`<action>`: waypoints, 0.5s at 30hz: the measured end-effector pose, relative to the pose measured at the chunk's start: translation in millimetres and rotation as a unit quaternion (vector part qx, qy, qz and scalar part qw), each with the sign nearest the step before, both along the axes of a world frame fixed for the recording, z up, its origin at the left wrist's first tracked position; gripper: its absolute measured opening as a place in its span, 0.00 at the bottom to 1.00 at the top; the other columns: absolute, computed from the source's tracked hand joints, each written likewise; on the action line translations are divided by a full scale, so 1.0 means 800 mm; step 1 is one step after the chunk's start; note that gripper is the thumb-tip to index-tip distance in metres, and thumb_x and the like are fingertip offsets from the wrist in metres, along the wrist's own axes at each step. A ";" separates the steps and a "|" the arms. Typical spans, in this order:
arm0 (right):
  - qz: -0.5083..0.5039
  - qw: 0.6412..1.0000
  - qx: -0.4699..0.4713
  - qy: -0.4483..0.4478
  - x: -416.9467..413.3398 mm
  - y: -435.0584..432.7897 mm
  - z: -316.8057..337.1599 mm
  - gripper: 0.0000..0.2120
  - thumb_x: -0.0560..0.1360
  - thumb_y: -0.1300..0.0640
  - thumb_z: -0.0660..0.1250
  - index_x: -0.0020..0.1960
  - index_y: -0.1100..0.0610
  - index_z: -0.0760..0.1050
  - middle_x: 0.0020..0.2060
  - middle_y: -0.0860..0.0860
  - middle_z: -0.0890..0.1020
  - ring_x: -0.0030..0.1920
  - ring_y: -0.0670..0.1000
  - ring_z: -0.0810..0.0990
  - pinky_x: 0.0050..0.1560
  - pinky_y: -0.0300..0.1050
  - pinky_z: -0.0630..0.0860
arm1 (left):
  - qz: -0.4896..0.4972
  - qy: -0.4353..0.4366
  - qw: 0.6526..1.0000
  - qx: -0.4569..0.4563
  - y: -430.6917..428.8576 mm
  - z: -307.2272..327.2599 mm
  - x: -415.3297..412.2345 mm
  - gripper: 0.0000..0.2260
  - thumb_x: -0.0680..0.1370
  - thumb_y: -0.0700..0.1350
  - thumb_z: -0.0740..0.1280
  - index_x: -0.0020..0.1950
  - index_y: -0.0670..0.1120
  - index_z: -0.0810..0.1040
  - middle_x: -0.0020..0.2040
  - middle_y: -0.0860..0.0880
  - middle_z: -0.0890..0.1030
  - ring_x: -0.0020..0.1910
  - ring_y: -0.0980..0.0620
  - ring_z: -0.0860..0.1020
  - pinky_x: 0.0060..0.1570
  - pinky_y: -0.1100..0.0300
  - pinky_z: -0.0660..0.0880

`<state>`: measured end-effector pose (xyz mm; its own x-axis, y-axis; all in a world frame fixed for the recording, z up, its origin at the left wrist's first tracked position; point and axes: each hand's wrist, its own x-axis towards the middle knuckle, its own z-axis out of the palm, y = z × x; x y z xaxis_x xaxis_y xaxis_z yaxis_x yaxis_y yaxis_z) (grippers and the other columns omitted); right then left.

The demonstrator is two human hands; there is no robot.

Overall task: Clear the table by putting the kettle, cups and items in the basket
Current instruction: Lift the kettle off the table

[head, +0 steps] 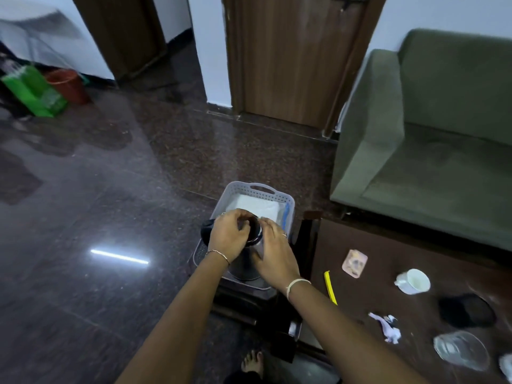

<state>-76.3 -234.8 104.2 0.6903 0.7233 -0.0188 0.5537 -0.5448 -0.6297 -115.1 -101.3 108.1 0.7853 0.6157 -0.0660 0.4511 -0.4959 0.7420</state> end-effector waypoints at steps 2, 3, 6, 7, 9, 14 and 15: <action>0.027 0.999 -0.036 -0.015 -0.006 0.018 -0.007 0.33 0.75 0.55 0.64 0.76 0.61 0.57 0.75 0.56 0.62 0.76 0.53 0.58 0.77 0.44 0.54 | 0.009 0.038 0.998 0.045 0.022 -0.009 -0.006 0.13 0.75 0.41 0.64 0.57 0.47 0.81 0.56 0.47 0.82 0.58 0.45 0.76 0.63 0.51 0.71; 0.036 0.998 -0.052 -0.022 -0.009 0.024 -0.011 0.33 0.75 0.54 0.64 0.76 0.62 0.57 0.75 0.56 0.61 0.77 0.53 0.57 0.77 0.44 0.53 | 0.005 0.065 0.997 0.052 0.030 -0.014 -0.008 0.13 0.75 0.42 0.64 0.59 0.48 0.80 0.57 0.46 0.81 0.60 0.44 0.75 0.64 0.49 0.70; 0.048 0.994 -0.088 -0.035 -0.016 0.038 -0.021 0.35 0.75 0.53 0.63 0.77 0.61 0.55 0.76 0.56 0.59 0.78 0.53 0.55 0.78 0.46 0.53 | -0.023 0.116 0.992 0.054 0.047 -0.032 -0.011 0.15 0.77 0.47 0.63 0.63 0.50 0.77 0.62 0.46 0.78 0.63 0.44 0.72 0.65 0.47 0.69; 0.048 0.993 -0.095 -0.041 -0.018 0.041 -0.024 0.35 0.75 0.54 0.63 0.77 0.61 0.54 0.77 0.56 0.58 0.78 0.53 0.54 0.78 0.47 0.52 | -0.028 0.125 0.990 0.060 0.050 -0.037 -0.011 0.15 0.78 0.49 0.62 0.63 0.51 0.77 0.63 0.47 0.78 0.64 0.44 0.72 0.65 0.46 0.69; 0.044 0.992 -0.104 -0.053 -0.020 0.047 -0.030 0.36 0.75 0.53 0.63 0.78 0.60 0.53 0.78 0.55 0.55 0.78 0.53 0.52 0.78 0.48 0.52 | -0.033 0.145 0.984 0.093 0.058 -0.045 -0.010 0.16 0.79 0.54 0.59 0.64 0.52 0.77 0.63 0.49 0.78 0.65 0.46 0.72 0.64 0.47 0.68; 0.033 0.990 -0.115 -0.072 -0.021 0.059 -0.040 0.34 0.76 0.54 0.60 0.78 0.59 0.51 0.78 0.57 0.53 0.78 0.54 0.51 0.78 0.49 0.50 | -0.051 0.193 0.973 0.113 0.080 -0.062 -0.001 0.16 0.80 0.57 0.54 0.56 0.51 0.76 0.58 0.48 0.80 0.60 0.45 0.75 0.60 0.45 0.66; 0.031 0.990 -0.116 -0.078 -0.020 0.061 -0.042 0.33 0.78 0.52 0.59 0.78 0.59 0.51 0.78 0.57 0.54 0.78 0.55 0.52 0.78 0.49 0.49 | -0.053 0.193 0.974 0.102 0.086 -0.065 0.001 0.16 0.80 0.56 0.53 0.54 0.50 0.76 0.57 0.46 0.80 0.59 0.44 0.76 0.59 0.45 0.67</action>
<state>-92.6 -185.9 70.9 0.6528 0.7527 -0.0854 0.6710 -0.6268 -0.3961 -114.3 -32.7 56.1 0.7860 0.5641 -0.2531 0.6154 -0.6745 0.4079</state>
